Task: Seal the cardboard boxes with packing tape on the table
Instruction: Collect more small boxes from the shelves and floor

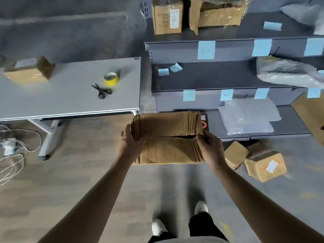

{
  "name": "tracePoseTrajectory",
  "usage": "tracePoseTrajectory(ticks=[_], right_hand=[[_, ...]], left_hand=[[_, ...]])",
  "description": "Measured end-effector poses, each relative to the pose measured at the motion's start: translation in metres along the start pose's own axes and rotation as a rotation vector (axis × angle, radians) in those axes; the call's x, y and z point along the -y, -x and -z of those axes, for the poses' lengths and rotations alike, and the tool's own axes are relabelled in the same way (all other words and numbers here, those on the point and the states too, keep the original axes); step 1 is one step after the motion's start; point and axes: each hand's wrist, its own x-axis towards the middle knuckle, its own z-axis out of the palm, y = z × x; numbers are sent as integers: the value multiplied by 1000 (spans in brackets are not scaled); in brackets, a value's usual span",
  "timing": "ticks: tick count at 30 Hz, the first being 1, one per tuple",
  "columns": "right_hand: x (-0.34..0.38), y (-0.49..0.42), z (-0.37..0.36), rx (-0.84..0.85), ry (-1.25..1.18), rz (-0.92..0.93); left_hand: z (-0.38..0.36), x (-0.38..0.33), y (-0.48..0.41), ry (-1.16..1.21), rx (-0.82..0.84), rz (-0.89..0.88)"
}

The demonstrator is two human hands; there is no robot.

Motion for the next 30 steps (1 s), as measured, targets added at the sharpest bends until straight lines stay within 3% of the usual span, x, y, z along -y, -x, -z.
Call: tracePoseTrajectory(ticks=[6,16,30], right_hand=[[45,-26,-70,115,-103,3],[123,-121,-185,115,-187,27],[225,-255,-295,219,-345,91]], left_hand=[[58,29,-42,85,-106,78],[121,44,-174,183,-243,121],[199,26,-350,208,-336,57]])
